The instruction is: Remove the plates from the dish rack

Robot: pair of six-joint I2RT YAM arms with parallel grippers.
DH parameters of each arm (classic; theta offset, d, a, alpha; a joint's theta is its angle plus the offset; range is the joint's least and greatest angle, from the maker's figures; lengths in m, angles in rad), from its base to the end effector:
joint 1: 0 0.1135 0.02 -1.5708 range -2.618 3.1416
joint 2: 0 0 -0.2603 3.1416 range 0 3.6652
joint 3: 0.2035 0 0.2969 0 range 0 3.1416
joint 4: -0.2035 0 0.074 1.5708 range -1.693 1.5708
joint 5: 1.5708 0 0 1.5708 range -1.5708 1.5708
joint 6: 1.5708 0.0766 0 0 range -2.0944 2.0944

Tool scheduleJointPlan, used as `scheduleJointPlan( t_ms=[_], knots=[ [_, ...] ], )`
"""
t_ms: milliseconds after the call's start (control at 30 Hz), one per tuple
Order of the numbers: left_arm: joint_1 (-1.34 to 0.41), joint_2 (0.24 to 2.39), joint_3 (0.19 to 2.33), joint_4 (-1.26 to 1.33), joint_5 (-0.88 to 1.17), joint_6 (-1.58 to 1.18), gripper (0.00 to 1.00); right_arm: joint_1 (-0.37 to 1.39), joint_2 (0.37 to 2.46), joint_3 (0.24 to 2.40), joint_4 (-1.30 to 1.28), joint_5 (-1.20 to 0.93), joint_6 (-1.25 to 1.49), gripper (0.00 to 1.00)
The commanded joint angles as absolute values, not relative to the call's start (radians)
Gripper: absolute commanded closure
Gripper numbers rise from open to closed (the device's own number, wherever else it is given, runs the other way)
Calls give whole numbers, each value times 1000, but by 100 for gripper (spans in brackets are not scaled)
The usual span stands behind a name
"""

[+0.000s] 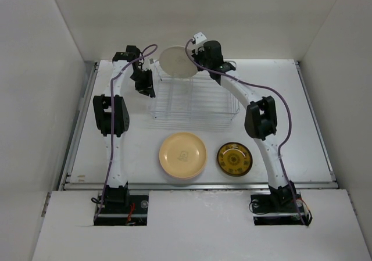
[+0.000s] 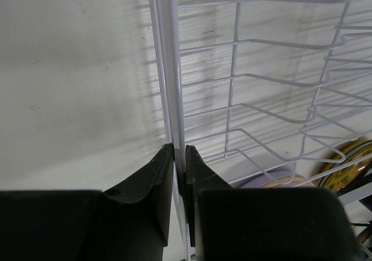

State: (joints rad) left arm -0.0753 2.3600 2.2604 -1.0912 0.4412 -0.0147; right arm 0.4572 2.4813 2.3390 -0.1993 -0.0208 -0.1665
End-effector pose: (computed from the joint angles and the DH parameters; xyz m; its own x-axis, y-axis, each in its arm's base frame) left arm 0.5492 -0.0742 0.1946 -0.9293 0.0568 -0.3651 0.2123 0.8907 -0.4020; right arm 0.5949 0.2945 0.2409 -0.2204 -0.2931 -0.9303 -0.5024 0.8517 -0.1493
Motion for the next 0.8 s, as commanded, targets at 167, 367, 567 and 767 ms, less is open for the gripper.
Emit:
scheduleJointPlan(
  t_ms=[167, 367, 567, 767],
  knots=[
    [-61, 2436, 2229, -1193, 419, -34, 100, 483, 2329, 2318, -86, 69, -112, 100],
    [-61, 2416, 2207, -1184, 428, -43, 100, 483, 2307, 2318, -31, 192, -112, 100],
    [-61, 2396, 2186, -1175, 459, -61, 100, 483, 2202, 2229, -40, 179, -74, 100],
    [-61, 2387, 2186, -1154, 503, -92, 100, 483, 2079, 2286, -410, 60, 50, 100]
  ],
)
